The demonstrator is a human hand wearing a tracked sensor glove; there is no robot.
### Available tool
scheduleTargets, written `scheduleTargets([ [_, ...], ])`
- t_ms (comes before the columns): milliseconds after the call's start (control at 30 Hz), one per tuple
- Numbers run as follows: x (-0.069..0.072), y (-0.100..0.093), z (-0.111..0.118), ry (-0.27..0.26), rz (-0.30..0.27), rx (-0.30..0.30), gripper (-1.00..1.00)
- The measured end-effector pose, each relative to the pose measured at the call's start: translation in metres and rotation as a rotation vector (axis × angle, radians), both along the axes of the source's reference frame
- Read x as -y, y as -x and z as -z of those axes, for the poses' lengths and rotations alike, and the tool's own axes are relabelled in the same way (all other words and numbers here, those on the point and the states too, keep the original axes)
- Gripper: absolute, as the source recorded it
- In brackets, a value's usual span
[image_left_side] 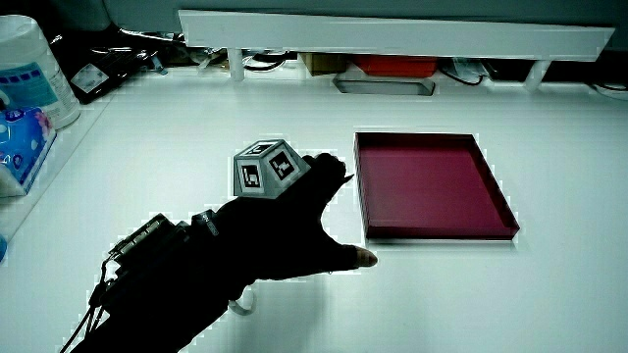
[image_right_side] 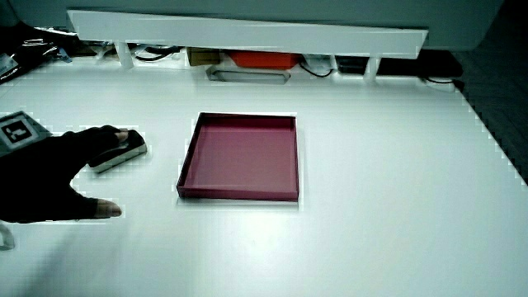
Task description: Pick eraser
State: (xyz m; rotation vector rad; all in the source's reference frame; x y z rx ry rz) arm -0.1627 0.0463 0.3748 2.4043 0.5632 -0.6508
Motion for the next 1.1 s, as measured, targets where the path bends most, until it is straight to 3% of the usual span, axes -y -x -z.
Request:
scheduleTargets([
  [33, 0.004, 0.000, 0.004, -0.027, 0.000, 0.042, 0.00],
  [67, 0.007, 0.001, 0.006, -0.035, 0.001, 0.037, 0.00],
  [100, 0.010, 0.004, 0.002, -0.020, 0.031, 0.039, 0.00],
  [133, 0.013, 0.008, -0.004, 0.055, 0.058, 0.002, 0.00],
  [167, 0.017, 0.008, 0.001, -0.017, 0.049, 0.052, 0.00],
  [200, 0.021, 0.012, -0.002, -0.016, 0.068, 0.039, 0.00],
  [233, 0.026, 0.013, 0.001, -0.070, 0.055, 0.093, 0.00],
  [267, 0.030, 0.015, 0.003, -0.062, 0.072, 0.110, 0.00],
  [300, 0.033, 0.020, -0.005, 0.024, 0.148, 0.040, 0.00],
  [333, 0.039, 0.021, -0.004, -0.157, 0.027, 0.074, 0.00],
  [367, 0.041, 0.025, -0.008, -0.047, 0.120, 0.017, 0.00],
  [433, 0.048, 0.031, -0.012, -0.062, 0.171, 0.032, 0.00],
  [467, 0.052, 0.032, -0.012, -0.013, 0.201, 0.049, 0.00],
  [567, 0.062, 0.040, -0.023, 0.000, 0.248, 0.061, 0.00],
  [633, 0.070, 0.046, -0.033, 0.043, 0.291, 0.100, 0.00],
  [700, 0.078, 0.059, -0.052, 0.002, 0.252, 0.114, 0.00],
  [767, 0.084, 0.065, -0.060, 0.028, 0.296, 0.130, 0.00],
  [800, 0.087, 0.062, -0.054, 0.019, 0.319, 0.138, 0.00],
  [833, 0.089, 0.069, -0.066, 0.057, 0.319, 0.142, 0.00],
  [1100, 0.102, 0.086, -0.097, 0.162, 0.389, 0.191, 0.00],
])
